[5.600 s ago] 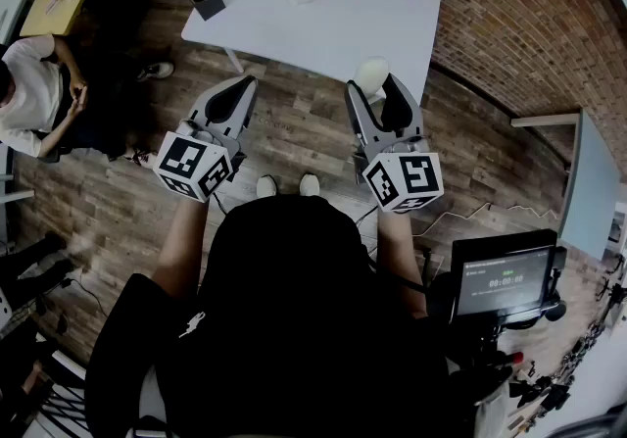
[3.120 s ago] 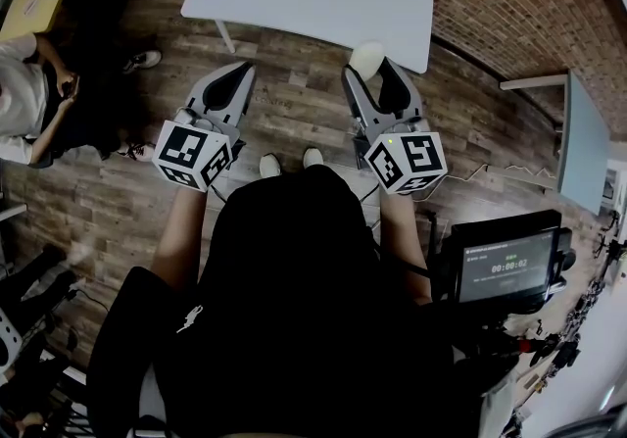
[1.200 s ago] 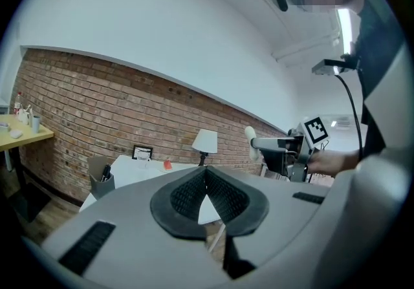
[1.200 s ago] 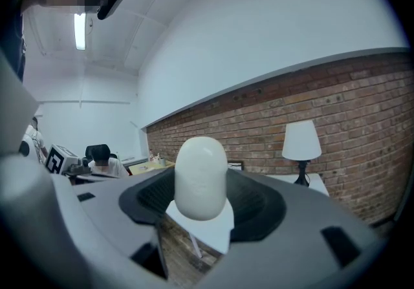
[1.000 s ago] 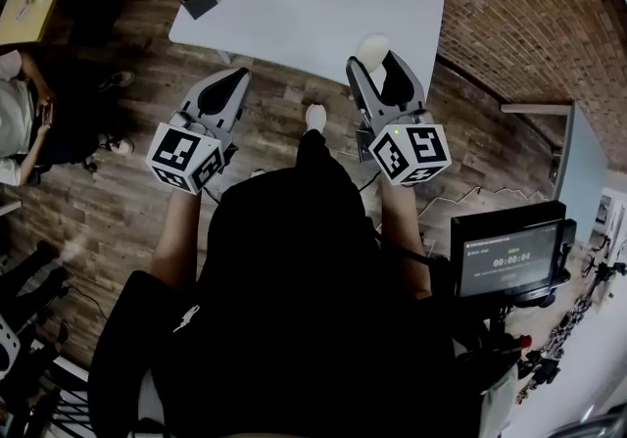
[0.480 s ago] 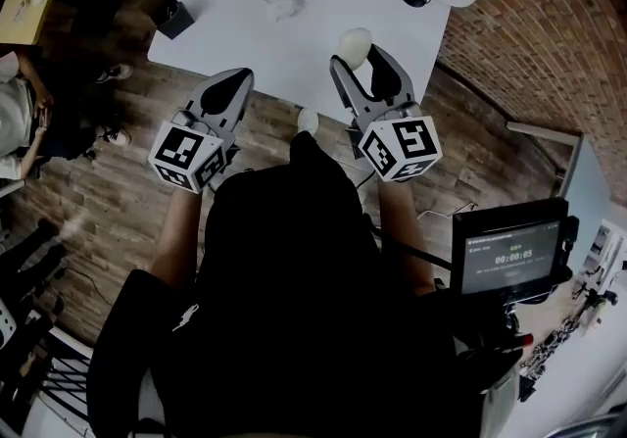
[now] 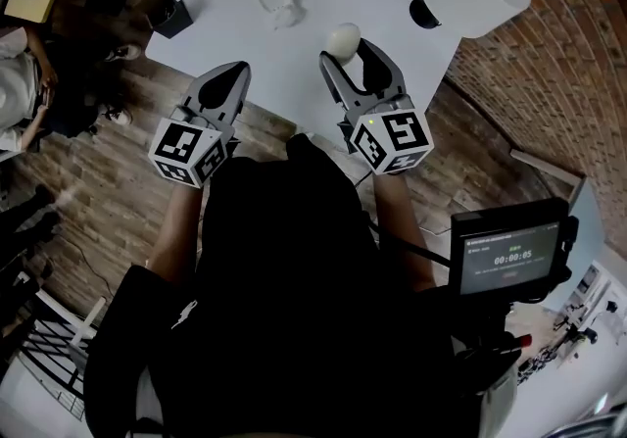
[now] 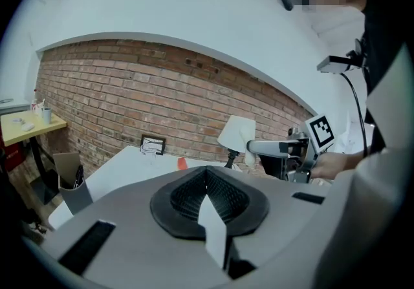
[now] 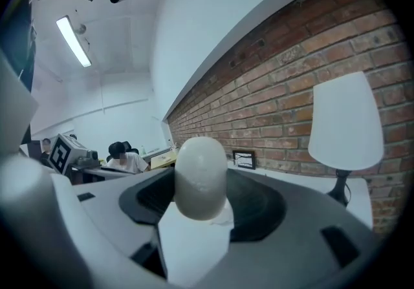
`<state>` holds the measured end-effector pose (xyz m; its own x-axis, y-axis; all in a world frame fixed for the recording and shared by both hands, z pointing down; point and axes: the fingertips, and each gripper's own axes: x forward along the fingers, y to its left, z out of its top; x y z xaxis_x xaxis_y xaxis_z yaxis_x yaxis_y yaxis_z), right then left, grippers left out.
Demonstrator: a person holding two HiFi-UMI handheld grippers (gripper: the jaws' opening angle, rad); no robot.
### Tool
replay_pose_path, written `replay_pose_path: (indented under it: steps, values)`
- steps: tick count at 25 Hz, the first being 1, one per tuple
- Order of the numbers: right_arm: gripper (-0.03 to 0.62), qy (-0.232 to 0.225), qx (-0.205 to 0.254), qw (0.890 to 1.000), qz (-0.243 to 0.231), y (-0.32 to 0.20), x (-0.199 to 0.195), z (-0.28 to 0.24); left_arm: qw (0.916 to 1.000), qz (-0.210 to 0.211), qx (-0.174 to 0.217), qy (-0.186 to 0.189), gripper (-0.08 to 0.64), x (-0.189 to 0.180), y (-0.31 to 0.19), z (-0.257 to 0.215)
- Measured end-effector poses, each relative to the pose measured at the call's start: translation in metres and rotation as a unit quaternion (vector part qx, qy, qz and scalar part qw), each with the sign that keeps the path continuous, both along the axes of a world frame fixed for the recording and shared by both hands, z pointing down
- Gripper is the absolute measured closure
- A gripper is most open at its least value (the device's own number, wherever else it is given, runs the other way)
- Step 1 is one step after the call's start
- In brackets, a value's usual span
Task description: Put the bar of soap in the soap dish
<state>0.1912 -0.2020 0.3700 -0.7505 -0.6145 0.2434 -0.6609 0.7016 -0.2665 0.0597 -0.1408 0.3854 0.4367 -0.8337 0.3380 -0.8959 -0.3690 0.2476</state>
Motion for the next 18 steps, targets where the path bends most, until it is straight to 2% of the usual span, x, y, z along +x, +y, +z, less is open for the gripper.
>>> replay_pose_path:
  steps: [5,10,18]
  values:
    - [0.338,0.0,-0.002,0.999,-0.035,-0.006,-0.015,0.003,0.9996,-0.026,-0.01,0.009,0.555,-0.003,-0.007,0.002]
    - [0.338,0.004,0.004,0.998,-0.067,0.001,-0.033,-0.001,0.9996,-0.026,-0.008,-0.001,0.555,-0.003,0.003,-0.001]
    - [0.339,0.009,-0.012,0.998,-0.069,0.003,-0.044,0.006,0.9993,-0.037,-0.003,-0.003,0.555,-0.015,0.01,-0.007]
